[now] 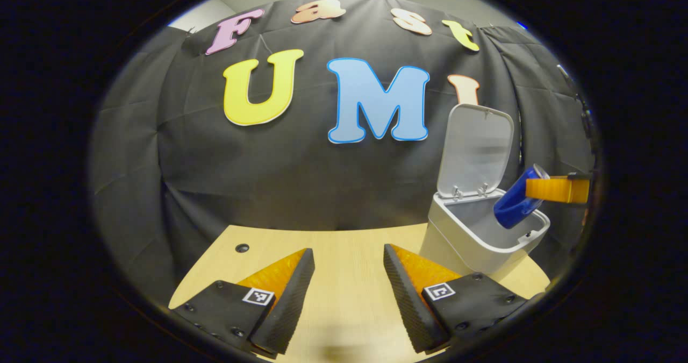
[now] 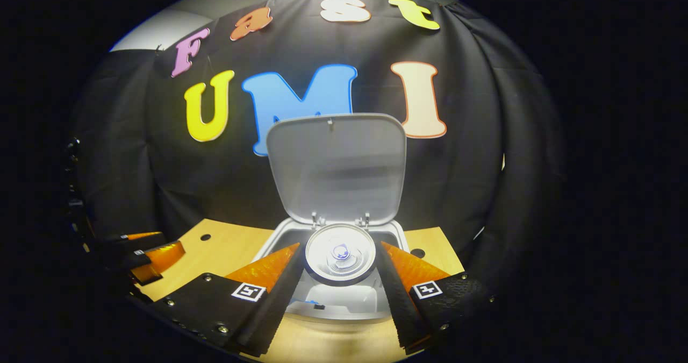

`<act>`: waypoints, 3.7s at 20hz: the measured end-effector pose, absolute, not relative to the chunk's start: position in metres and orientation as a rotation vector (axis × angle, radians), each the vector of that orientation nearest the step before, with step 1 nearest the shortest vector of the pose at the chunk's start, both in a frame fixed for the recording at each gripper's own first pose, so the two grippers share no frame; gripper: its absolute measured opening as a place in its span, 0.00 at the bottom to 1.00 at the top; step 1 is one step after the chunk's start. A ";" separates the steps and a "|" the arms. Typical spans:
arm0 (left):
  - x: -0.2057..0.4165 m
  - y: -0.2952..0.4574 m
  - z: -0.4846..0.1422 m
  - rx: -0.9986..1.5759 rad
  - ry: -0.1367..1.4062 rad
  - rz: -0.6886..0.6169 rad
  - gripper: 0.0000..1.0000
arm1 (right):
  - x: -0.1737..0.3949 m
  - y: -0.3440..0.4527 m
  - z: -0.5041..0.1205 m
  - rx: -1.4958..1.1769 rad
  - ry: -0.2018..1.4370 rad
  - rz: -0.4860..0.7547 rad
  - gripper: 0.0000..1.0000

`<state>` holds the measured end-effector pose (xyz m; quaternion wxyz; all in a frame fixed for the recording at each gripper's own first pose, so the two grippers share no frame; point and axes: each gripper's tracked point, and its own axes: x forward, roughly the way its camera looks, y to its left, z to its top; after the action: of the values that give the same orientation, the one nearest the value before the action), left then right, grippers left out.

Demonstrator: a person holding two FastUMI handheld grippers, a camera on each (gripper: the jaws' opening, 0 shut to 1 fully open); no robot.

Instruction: Press the lid of the desktop garbage bin to open it, pick up the crumpled paper on the desktop and throw it into the bin, then pick up the pop can on the desktop and drop it into the bin, and finally close the garbage bin lid.

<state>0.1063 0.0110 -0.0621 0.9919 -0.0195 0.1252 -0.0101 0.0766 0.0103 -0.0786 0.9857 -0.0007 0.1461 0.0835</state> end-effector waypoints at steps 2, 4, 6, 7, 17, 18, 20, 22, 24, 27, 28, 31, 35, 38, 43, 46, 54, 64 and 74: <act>0.105 0.012 -0.062 -0.043 0.252 -0.015 0.86 | 0.083 0.010 -0.096 0.008 0.332 0.158 0.84; 0.103 0.014 -0.063 -0.041 0.252 -0.011 0.86 | 0.088 0.008 -0.113 0.010 0.371 0.141 0.84; 0.101 0.017 -0.064 -0.039 0.255 -0.006 0.86 | 0.090 0.009 -0.125 0.015 0.401 0.135 0.84; 0.101 0.018 -0.064 -0.039 0.255 -0.004 0.86 | 0.091 0.011 -0.124 0.011 0.391 0.139 0.84; 0.098 0.020 -0.069 -0.049 0.265 0.001 0.92 | 0.098 0.015 -0.136 -0.039 0.397 0.127 0.85; 0.098 0.020 -0.071 -0.050 0.267 0.001 0.92 | 0.098 0.015 -0.135 -0.039 0.397 0.127 0.85; 0.099 0.020 -0.071 -0.052 0.269 0.000 0.92 | 0.097 0.015 -0.135 -0.039 0.397 0.126 0.86; 0.099 0.019 -0.072 -0.051 0.270 -0.002 0.92 | 0.097 0.015 -0.134 -0.038 0.396 0.125 0.86; 0.099 0.019 -0.072 -0.049 0.270 -0.003 0.92 | 0.097 0.014 -0.134 -0.038 0.394 0.124 0.86; 0.099 0.019 -0.072 -0.048 0.270 -0.002 0.92 | 0.097 0.015 -0.134 -0.037 0.390 0.126 0.86; 0.100 0.018 -0.072 -0.048 0.270 -0.002 0.92 | 0.097 0.016 -0.132 -0.039 0.388 0.129 0.86; 0.099 0.020 -0.072 -0.044 0.268 0.000 0.86 | 0.097 0.016 -0.134 -0.037 0.384 0.128 0.89; 0.098 0.020 -0.071 -0.046 0.268 0.002 0.92 | 0.097 0.017 -0.133 -0.037 0.384 0.129 0.89; 0.098 0.020 -0.071 -0.044 0.267 0.002 0.92 | 0.095 0.017 -0.132 -0.033 0.384 0.129 0.89; 0.096 0.021 -0.072 -0.046 0.271 -0.001 0.92 | 0.093 0.015 -0.115 0.029 0.353 0.124 0.89; 0.096 0.019 -0.073 -0.047 0.274 -0.004 0.92 | 0.092 0.014 -0.094 0.044 0.318 0.121 0.89; 0.096 0.020 -0.077 -0.055 0.281 -0.004 0.86 | 0.092 0.022 -0.003 0.047 0.136 0.133 0.88; 0.093 0.034 -0.081 -0.078 0.288 0.020 0.86 | 0.101 0.021 0.091 0.080 -0.139 0.078 0.88; 0.083 0.061 -0.086 -0.115 0.305 0.075 0.86 | 0.143 0.016 0.118 0.071 -0.248 0.027 0.87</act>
<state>0.0833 0.0610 -0.0857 0.9861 -0.0572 0.1516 0.0373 0.1430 0.0164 0.1176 0.9916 0.0353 -0.1234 0.0132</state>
